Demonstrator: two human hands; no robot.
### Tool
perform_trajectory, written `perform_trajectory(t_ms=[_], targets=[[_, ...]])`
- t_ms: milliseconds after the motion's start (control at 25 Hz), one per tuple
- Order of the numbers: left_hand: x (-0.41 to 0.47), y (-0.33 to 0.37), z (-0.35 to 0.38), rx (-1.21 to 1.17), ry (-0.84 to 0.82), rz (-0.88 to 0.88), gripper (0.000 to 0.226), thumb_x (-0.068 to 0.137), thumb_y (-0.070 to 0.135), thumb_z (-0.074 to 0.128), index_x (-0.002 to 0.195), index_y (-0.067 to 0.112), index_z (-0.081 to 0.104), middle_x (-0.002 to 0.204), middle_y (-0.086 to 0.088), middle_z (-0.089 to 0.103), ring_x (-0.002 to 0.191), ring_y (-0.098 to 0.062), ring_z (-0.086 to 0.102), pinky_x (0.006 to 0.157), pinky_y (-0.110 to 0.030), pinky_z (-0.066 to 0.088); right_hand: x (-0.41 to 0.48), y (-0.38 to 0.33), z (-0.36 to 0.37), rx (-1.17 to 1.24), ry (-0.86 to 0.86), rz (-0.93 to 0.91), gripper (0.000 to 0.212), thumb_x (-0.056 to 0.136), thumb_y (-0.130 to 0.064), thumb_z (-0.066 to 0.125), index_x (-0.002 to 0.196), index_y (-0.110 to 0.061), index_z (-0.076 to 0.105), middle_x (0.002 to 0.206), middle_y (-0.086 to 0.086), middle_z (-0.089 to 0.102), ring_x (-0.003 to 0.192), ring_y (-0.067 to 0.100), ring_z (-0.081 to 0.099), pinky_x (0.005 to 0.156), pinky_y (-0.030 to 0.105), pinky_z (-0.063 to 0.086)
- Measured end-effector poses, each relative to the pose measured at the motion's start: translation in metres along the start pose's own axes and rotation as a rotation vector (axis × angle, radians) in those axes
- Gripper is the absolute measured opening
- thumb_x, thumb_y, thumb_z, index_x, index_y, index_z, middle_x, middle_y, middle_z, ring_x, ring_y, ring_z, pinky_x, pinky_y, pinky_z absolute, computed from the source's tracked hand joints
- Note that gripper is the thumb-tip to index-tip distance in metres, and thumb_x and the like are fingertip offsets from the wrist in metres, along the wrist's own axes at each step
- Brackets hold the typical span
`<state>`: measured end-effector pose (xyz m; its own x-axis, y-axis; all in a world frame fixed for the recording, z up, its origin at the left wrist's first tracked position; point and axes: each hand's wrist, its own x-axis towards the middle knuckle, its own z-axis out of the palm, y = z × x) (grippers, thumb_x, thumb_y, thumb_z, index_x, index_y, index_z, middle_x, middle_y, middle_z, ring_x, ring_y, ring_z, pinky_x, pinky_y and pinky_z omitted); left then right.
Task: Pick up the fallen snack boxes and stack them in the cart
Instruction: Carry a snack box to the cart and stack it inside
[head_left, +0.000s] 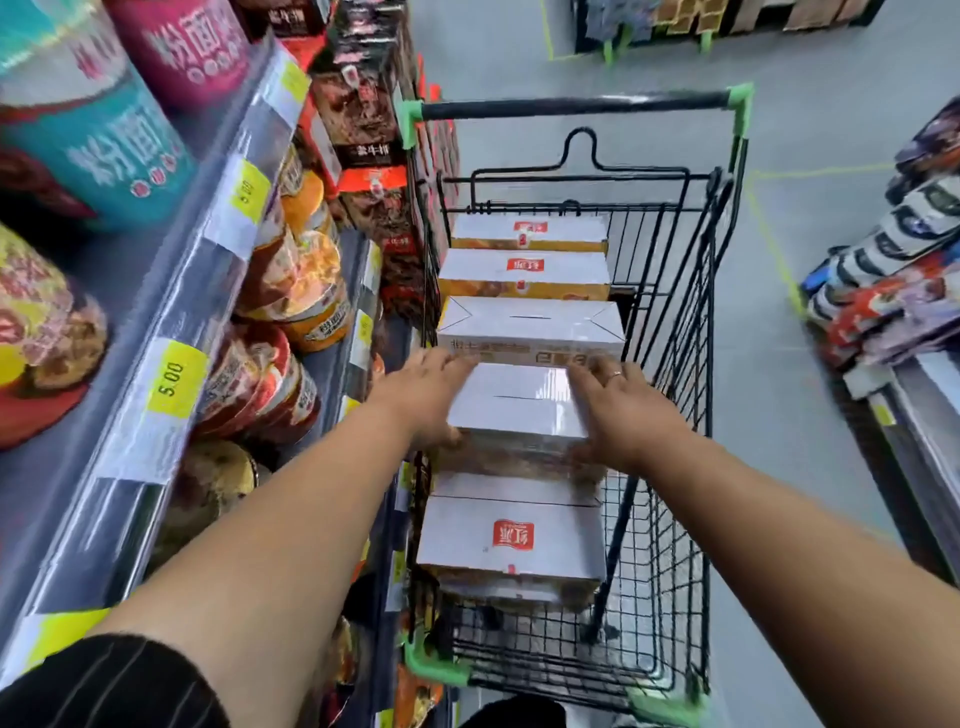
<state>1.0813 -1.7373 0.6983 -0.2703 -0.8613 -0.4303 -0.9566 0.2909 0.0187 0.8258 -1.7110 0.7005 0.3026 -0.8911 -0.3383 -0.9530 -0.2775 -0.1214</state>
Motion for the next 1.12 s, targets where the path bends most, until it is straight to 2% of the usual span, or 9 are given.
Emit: perform_trajectory(t_ms=[120,200,320,440,560,640,800,960,1120], targets=[[-0.003,0.004,0.011,-0.004,0.054,-0.006,0.109,0.073,0.055,0.074,0.153,0.026,0.006,0.152,-0.009,0.020,0.142,-0.031,0.015,0.112,-0.050,0.031,-0.004,0.004,0.011,0.049,0.004,0.053,0.109,0.076,-0.048,0.074,0.151,-0.028,-0.003,0.159,0.013,0.008,0.141,0.038,0.018,0.110,0.052,0.035],[-0.007,0.009,0.011,-0.016,0.085,0.023,0.110,0.071,0.070,0.067,0.152,0.024,0.008,0.153,-0.008,0.019,0.143,-0.030,0.014,0.117,-0.046,0.023,-0.011,0.009,0.012,0.090,0.011,0.094,0.110,0.075,-0.047,0.076,0.151,-0.030,-0.002,0.158,0.012,0.008,0.140,0.038,0.020,0.108,0.052,0.037],[-0.004,0.031,0.000,-0.008,0.158,0.080,0.107,0.068,0.085,0.051,0.150,0.025,0.018,0.153,-0.005,0.024,0.143,-0.027,0.018,0.119,-0.050,0.013,-0.028,0.017,0.012,0.163,0.037,0.175,0.109,0.075,-0.050,0.075,0.151,-0.028,0.001,0.156,0.010,0.010,0.140,0.035,0.020,0.106,0.050,0.039],[-0.003,0.071,-0.013,-0.062,0.260,0.169,0.104,0.068,0.085,0.051,0.149,0.025,0.026,0.153,-0.004,0.029,0.144,-0.024,0.019,0.120,-0.047,0.010,-0.053,0.023,0.012,0.259,0.087,0.256,0.108,0.073,-0.055,0.073,0.152,-0.028,0.005,0.155,0.008,0.011,0.139,0.032,0.021,0.106,0.046,0.038],[-0.009,0.120,-0.028,-0.183,0.248,0.354,0.106,0.066,0.083,0.055,0.150,0.028,0.023,0.156,-0.001,0.025,0.146,-0.022,0.014,0.121,-0.042,0.009,-0.089,0.034,0.006,0.317,0.163,0.331,0.106,0.074,-0.053,0.074,0.153,-0.028,0.008,0.152,0.009,0.014,0.135,0.032,0.026,0.104,0.044,0.039],[-0.017,0.154,-0.039,-0.229,0.256,0.444,0.110,0.061,0.088,0.047,0.151,0.030,0.022,0.156,0.000,0.024,0.146,-0.020,0.015,0.121,-0.042,0.013,-0.120,0.047,0.000,0.331,0.222,0.391,0.106,0.072,-0.053,0.075,0.152,-0.028,0.010,0.150,0.008,0.017,0.131,0.032,0.030,0.102,0.044,0.041],[-0.040,0.220,-0.053,-0.288,0.287,0.602,0.111,0.061,0.089,0.048,0.150,0.027,0.025,0.153,0.001,0.028,0.142,-0.017,0.020,0.116,-0.029,0.012,-0.195,0.077,-0.010,0.364,0.323,0.500,0.103,0.072,-0.057,0.074,0.151,-0.030,0.012,0.149,0.002,0.021,0.131,0.029,0.033,0.103,0.043,0.042],[-0.075,0.309,-0.059,-0.234,0.300,0.787,0.111,0.060,0.089,0.043,0.151,0.029,0.023,0.152,0.001,0.028,0.141,-0.018,0.021,0.119,-0.036,0.018,-0.296,0.106,-0.009,0.377,0.414,0.610,0.103,0.072,-0.060,0.072,0.152,-0.029,0.013,0.151,-0.003,0.020,0.135,0.024,0.027,0.109,0.040,0.036],[-0.127,0.405,-0.058,-0.209,0.324,0.921,0.112,0.061,0.084,0.055,0.152,0.028,0.022,0.152,0.001,0.027,0.140,-0.018,0.021,0.118,-0.036,0.019,-0.404,0.132,0.003,0.341,0.481,0.689,0.104,0.070,-0.064,0.071,0.151,-0.031,0.014,0.150,-0.006,0.023,0.135,0.023,0.028,0.109,0.041,0.036]])
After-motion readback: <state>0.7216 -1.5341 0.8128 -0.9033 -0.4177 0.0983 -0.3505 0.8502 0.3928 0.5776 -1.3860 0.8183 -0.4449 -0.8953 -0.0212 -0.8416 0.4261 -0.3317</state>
